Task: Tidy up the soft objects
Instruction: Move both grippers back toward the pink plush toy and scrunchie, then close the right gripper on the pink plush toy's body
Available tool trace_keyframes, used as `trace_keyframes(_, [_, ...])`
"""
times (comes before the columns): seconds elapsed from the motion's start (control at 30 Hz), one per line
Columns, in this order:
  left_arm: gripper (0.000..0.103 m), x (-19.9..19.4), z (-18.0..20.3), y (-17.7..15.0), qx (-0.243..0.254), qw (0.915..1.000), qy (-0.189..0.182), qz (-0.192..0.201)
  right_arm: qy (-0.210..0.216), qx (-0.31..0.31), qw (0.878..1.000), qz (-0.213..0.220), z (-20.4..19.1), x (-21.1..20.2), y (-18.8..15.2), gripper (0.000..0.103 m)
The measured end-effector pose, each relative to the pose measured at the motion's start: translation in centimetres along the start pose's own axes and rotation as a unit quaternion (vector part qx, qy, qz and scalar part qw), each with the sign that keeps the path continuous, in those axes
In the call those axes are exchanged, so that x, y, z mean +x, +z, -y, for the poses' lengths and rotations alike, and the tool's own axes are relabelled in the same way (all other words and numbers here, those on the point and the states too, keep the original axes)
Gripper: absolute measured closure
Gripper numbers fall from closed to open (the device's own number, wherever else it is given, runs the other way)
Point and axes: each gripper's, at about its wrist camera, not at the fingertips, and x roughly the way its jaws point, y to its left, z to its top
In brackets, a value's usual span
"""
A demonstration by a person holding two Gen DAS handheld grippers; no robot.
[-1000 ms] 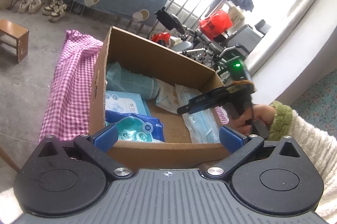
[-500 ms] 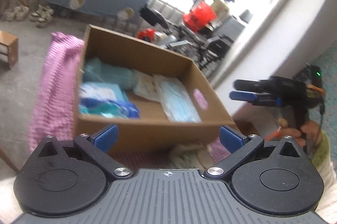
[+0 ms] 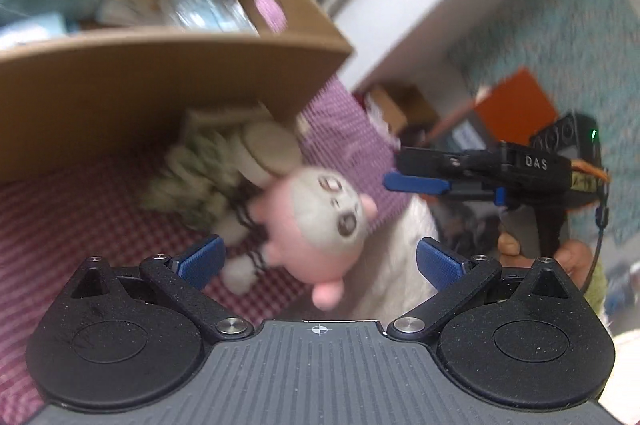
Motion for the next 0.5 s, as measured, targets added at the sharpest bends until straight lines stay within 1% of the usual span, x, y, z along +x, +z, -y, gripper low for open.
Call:
trace_keyframes(0.1, [0.002, 2.7, 0.8, 0.1, 0.023, 0.9992, 0.020, -0.025, -0.014, -0.012, 1.000, -0.006, 0.4, 0.8, -0.5, 0.027])
trace_keyframes(0.2, [0.004, 4.9, 1.2, 0.1, 0.039, 0.9977, 0.036, -0.041, -0.025, -0.030, 0.999, -0.013, 0.6, 1.5, -0.7, 0.026])
trace_keyframes(0.27, [0.006, 6.0, 1.4, 0.1, 0.045, 0.9970, 0.040, -0.048, -0.027, -0.037, 0.999, -0.019, 0.9, 2.1, -0.6, 0.025])
trace_keyframes(0.37, [0.007, 7.2, 1.7, 0.2, 0.051, 0.9960, 0.049, -0.056, -0.025, -0.036, 0.998, -0.033, 1.6, 3.1, -0.6, 0.024])
trace_keyframes(0.5, [0.008, 8.3, 1.7, 0.3, 0.043, 0.9959, 0.045, -0.066, 0.003, -0.017, 0.999, -0.042, 2.4, 3.8, -0.9, 0.024])
